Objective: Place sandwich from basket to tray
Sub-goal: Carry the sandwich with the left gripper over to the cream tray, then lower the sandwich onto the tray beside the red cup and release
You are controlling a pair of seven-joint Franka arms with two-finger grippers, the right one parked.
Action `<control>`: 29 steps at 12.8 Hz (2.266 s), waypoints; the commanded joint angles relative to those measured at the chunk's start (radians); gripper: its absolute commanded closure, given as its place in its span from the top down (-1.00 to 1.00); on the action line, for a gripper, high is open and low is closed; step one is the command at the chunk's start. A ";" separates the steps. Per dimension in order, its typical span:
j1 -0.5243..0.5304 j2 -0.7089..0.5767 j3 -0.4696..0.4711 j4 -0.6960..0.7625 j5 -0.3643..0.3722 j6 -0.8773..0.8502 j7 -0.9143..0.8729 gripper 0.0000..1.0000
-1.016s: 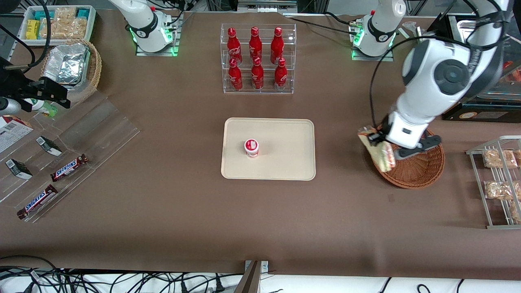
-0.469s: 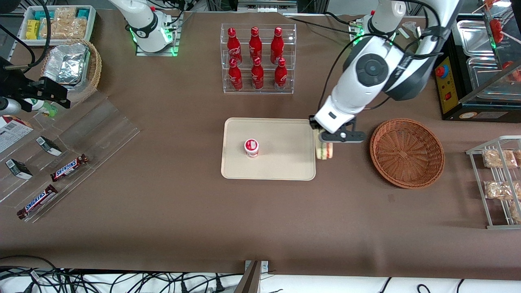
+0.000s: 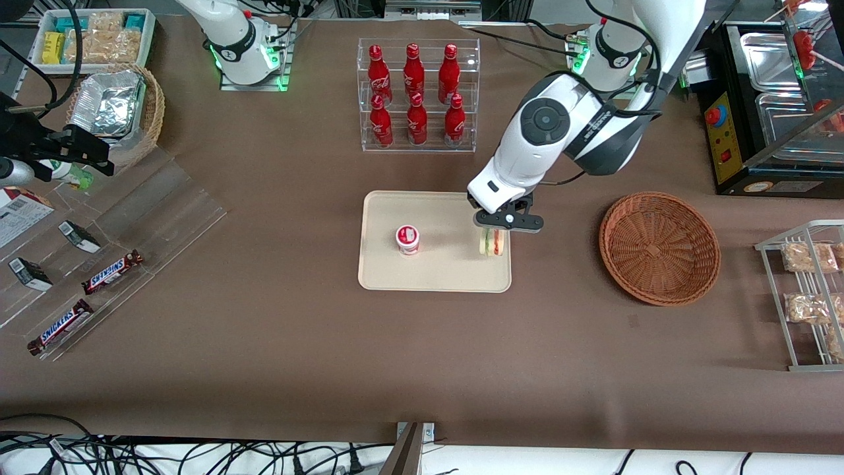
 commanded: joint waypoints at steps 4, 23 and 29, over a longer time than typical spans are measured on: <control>-0.046 0.167 0.000 0.034 0.203 0.080 -0.148 -1.00; -0.065 0.149 0.013 0.050 0.267 0.032 -0.351 1.00; -0.008 0.112 0.006 0.273 0.230 -0.246 -0.376 1.00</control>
